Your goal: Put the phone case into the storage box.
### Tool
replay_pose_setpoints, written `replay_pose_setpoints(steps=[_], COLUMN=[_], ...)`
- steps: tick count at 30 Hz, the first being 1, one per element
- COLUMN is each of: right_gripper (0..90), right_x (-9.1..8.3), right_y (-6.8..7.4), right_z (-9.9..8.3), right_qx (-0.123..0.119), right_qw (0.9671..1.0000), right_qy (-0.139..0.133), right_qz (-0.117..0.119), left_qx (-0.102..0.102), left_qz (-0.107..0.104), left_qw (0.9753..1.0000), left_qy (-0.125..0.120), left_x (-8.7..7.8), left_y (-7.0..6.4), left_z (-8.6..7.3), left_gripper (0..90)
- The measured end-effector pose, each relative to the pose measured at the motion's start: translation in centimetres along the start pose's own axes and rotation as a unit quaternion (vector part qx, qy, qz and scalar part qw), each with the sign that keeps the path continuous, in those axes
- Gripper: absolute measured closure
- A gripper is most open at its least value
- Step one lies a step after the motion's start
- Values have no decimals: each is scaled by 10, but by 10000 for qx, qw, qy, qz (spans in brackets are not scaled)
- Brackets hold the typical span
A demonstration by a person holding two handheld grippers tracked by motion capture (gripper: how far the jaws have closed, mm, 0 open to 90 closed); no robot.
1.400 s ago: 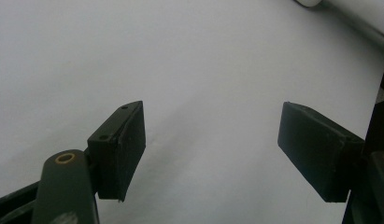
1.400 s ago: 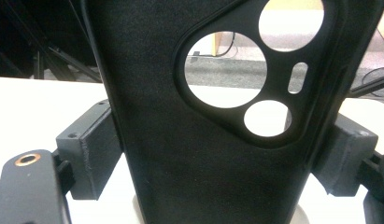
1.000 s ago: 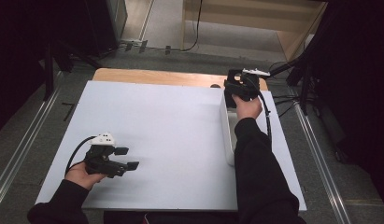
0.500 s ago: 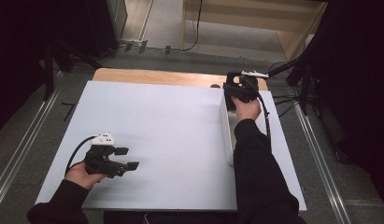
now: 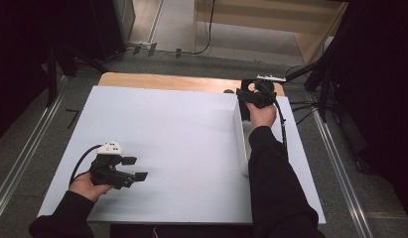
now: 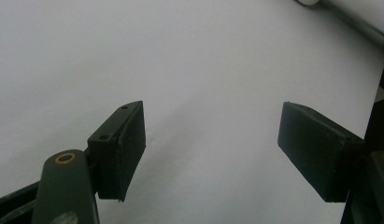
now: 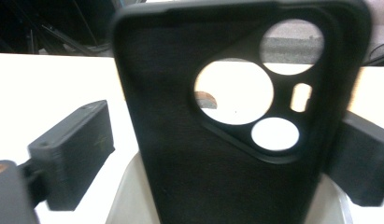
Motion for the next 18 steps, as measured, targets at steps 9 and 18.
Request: replay_pose_setpoints(steps=[9,18], right_gripper=[16,0], right_x=[0,0], right_y=[0,0], right_z=[0,0], right_qx=[-15,-25], right_qw=[10000,9998], right_qy=[66,191], right_qz=[15,45], left_qx=[-10,-7], left_qz=[2,2], left_qw=[10000,10000], left_qy=[-3,-3], left_x=[0,0], left_y=[0,0], left_z=[0,0], left_gripper=[232,231])
Point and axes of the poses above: each handheld gripper's, and its own axes: x roughly forward along the jaws, z roughly out of its top, y roughly to its left, the point moved 10 cm from there along x, roughly forward along the jaws, and after that the axes turned 15 degrees about -x, right-handed, at the moved point
